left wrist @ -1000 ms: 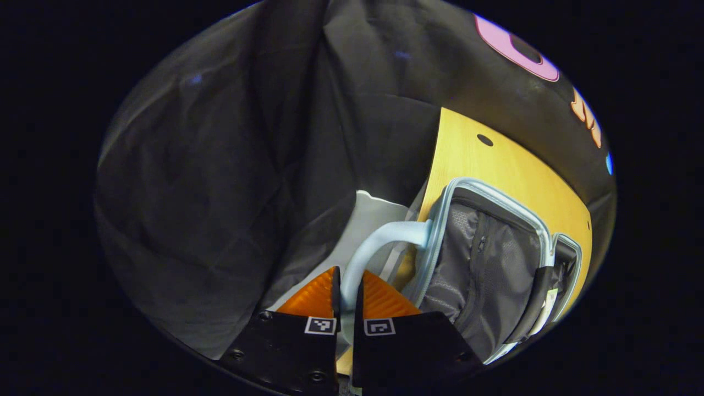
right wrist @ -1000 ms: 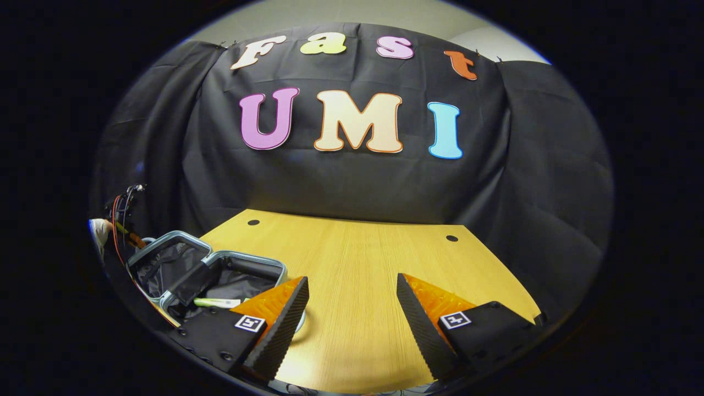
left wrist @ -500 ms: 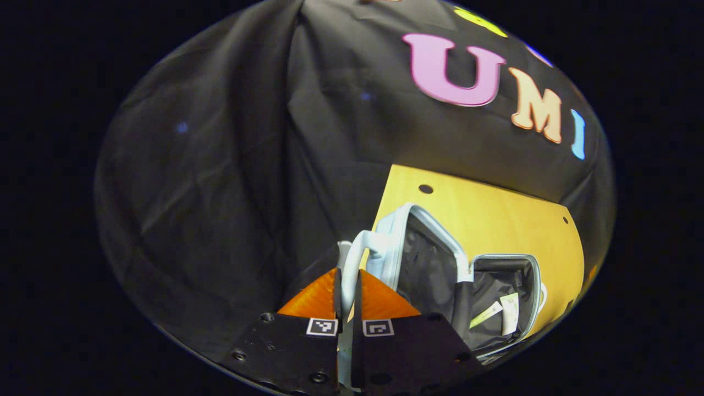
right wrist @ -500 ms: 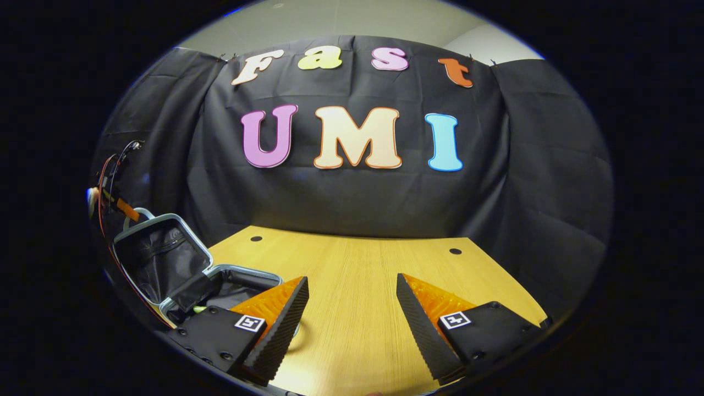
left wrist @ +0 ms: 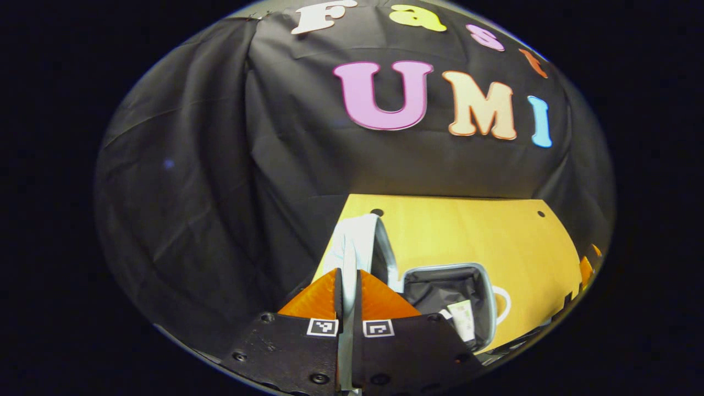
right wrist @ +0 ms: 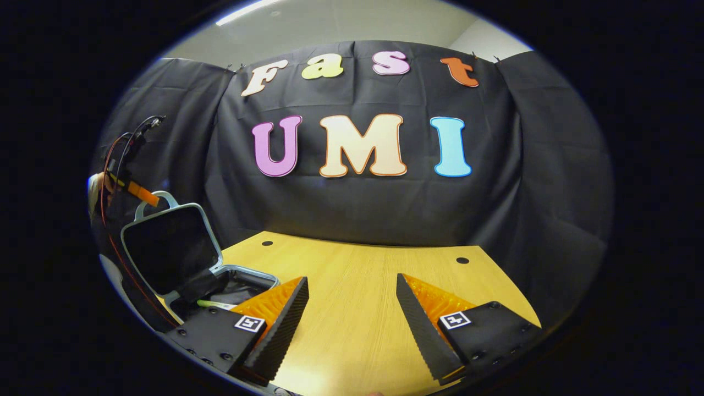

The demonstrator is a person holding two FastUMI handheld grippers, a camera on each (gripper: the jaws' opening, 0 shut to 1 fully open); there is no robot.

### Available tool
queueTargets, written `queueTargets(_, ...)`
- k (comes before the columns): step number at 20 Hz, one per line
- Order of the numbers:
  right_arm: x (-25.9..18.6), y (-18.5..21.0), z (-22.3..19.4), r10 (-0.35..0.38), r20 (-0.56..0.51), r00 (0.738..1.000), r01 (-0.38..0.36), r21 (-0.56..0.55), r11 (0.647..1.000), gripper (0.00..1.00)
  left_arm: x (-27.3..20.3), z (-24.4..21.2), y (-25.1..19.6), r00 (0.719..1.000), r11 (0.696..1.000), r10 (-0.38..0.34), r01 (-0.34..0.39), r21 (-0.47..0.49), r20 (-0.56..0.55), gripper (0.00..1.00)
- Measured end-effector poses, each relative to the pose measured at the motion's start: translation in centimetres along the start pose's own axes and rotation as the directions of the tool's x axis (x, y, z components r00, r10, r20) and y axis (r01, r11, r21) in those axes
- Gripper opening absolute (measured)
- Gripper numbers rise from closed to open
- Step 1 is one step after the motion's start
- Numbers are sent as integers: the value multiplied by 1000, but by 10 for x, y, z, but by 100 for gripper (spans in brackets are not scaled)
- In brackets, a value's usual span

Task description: First open the suitcase, pack the skin care products into it, and then close the suitcase.

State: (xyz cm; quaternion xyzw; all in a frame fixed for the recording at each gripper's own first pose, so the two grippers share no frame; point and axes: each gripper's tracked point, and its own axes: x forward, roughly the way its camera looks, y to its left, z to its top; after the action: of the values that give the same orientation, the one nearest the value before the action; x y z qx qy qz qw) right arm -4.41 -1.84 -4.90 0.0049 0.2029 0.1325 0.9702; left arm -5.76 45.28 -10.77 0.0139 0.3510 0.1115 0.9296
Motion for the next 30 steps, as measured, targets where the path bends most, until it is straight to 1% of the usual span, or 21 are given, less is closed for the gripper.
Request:
queueTargets(3,0,-10,5,19,17,1000,-20,20,1000,99,-12,0,-47,999,998,-47,47,34,15,2)
queueTargets(5,-1,-18,7,20,24,1000,-20,26,999,99,-13,2,-83,994,994,-104,103,31,26,2)
queueTargets(8,-3,-33,6,10,23,1000,-11,41,999,99,-11,-3,-145,976,977,-214,212,35,43,2)
queueTargets(10,-6,-43,6,1,21,1000,-2,46,999,99,-8,-14,-175,966,965,-258,257,55,26,2)
queueTargets(12,-10,-54,10,-16,28,999,15,37,999,99,-5,-26,-197,957,955,-291,291,59,-2,0)
queueTargets(13,-13,-61,10,-25,30,999,24,33,999,99,-2,-29,-208,950,949,-311,311,56,-8,2)
queueTargets(17,-31,-85,11,-65,32,997,64,14,998,99,5,-54,-241,937,935,-345,348,73,-50,2)
queueTargets(20,-37,-103,14,-99,33,994,100,-1,995,99,13,-73,-265,926,924,-368,375,81,-89,4)
queueTargets(23,-45,-111,25,-129,50,990,129,6,992,99,21,-93,-284,920,917,-373,385,101,-124,5)
queueTargets(24,-48,-113,29,-133,61,989,133,3,991,99,25,-94,-288,926,922,-358,371,111,-121,7)
queueTargets(25,-50,-115,32,-137,66,988,137,-1,991,99,26,-93,-294,930,925,-348,361,117,-115,13)
queueTargets(26,-52,-118,33,-136,71,988,136,-4,991,99,25,-92,-300,936,928,-339,350,130,-96,16)
queueTargets(27,-53,-121,34,-135,78,988,136,-7,991,99,23,-89,-306,938,928,-338,346,136,-79,45)
queueTargets(29,-54,-126,42,-124,92,988,124,3,992,99,19,-79,-321,946,938,-324,324,124,-17,70)
queueTargets(30,-55,-130,48,-114,98,989,114,14,993,99,14,-69,-329,950,946,-312,306,109,35,73)
